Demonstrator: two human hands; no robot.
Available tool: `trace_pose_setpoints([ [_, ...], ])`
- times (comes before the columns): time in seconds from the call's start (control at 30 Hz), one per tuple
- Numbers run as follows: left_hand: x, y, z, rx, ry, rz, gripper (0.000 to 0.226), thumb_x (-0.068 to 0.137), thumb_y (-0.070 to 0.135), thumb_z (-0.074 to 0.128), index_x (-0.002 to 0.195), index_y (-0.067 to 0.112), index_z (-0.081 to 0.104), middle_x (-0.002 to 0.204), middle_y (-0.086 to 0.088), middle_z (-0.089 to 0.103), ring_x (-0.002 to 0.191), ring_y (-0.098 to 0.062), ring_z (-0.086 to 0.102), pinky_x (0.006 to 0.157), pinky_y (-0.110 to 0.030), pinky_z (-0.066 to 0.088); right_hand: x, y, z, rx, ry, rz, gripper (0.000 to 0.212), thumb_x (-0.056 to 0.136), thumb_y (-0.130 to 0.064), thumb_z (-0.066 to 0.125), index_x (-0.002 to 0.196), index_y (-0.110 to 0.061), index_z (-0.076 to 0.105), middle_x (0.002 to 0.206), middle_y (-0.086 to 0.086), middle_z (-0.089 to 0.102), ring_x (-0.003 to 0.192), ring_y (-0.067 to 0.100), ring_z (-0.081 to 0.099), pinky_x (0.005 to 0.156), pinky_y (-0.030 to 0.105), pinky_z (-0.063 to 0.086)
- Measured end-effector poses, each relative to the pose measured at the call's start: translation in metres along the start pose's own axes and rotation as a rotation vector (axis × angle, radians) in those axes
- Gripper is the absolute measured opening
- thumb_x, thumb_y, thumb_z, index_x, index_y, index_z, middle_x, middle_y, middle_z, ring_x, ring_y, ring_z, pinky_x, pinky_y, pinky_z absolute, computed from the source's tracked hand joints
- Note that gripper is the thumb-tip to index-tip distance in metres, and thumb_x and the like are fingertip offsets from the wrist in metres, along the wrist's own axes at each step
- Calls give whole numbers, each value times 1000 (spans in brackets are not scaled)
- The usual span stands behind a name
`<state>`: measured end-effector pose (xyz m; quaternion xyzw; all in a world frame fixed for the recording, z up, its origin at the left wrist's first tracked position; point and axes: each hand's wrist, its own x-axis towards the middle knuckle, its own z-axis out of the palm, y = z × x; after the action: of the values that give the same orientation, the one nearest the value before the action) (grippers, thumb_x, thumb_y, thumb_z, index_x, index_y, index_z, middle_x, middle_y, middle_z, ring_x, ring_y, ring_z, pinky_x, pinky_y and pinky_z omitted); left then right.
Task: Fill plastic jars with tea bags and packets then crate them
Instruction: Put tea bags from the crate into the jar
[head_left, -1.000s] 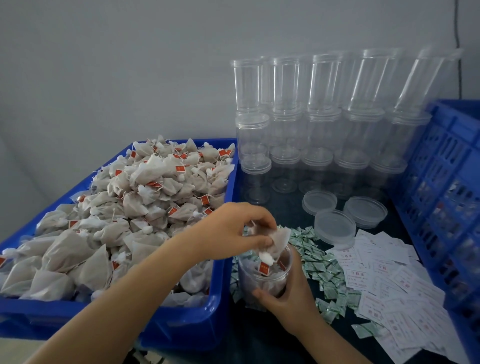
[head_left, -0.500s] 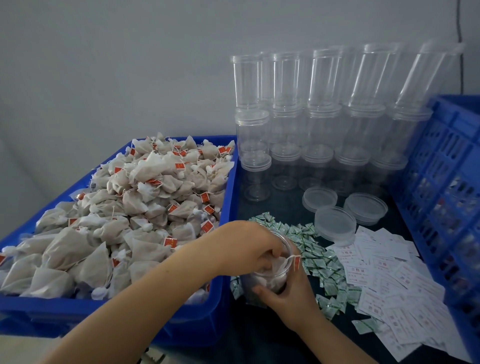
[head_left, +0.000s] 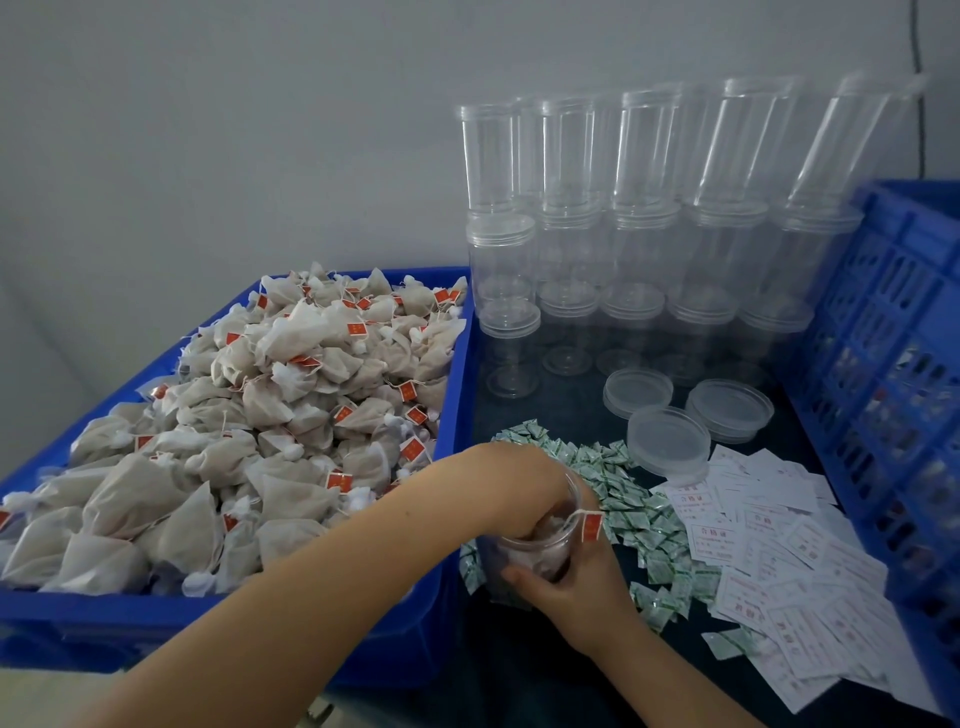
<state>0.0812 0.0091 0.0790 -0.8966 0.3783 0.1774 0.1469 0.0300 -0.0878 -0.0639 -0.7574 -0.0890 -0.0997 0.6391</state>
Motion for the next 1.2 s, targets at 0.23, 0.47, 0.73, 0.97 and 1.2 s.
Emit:
trace_pose_setpoints([
  [0.23, 7, 0, 1, -116, -21, -26, 22, 92, 14, 57, 113, 9, 63, 104, -7, 63, 86, -19, 54, 73, -28, 38, -1, -1, 0, 6, -15, 15, 91, 57, -45, 82, 136, -45, 36, 129, -11, 60, 117, 2, 60, 91, 15, 49],
  [0.47, -7, -7, -9, -102, -26, 87, 20, 94, 15, 53, 109, 16, 65, 87, 7, 61, 80, -15, 57, 60, -20, 35, 0, -5, -4, -31, -51, 11, 99, 56, -48, 84, 142, -41, 34, 132, -8, 57, 118, 4, 59, 93, 19, 51],
  [0.73, -20, -43, -10, -554, 461, -32, 19, 91, 15, 53, 100, 21, 68, 79, 21, 59, 73, 5, 60, 69, -9, 46, 3, -19, -20, -137, -159, 93, 110, 53, -63, 80, 142, -64, 15, 140, -32, 37, 126, -24, 34, 89, -1, 38],
  [0.97, -2, -55, 3, -500, 580, -155, 21, 91, 16, 49, 100, 20, 68, 86, 10, 64, 77, -4, 60, 73, -21, 51, 7, -54, -43, -301, -244, 151, 112, 48, -77, 73, 121, -81, -13, 143, -22, 37, 116, -25, 37, 85, 2, 36],
  [1.2, 16, -56, 7, -382, 412, -194, 24, 93, 17, 47, 108, 17, 66, 105, 1, 66, 87, -11, 56, 78, -25, 47, 13, -79, -55, -469, -303, 181, 128, 45, -77, 69, 124, -76, -31, 152, -13, 39, 118, -6, 46, 86, 12, 40],
])
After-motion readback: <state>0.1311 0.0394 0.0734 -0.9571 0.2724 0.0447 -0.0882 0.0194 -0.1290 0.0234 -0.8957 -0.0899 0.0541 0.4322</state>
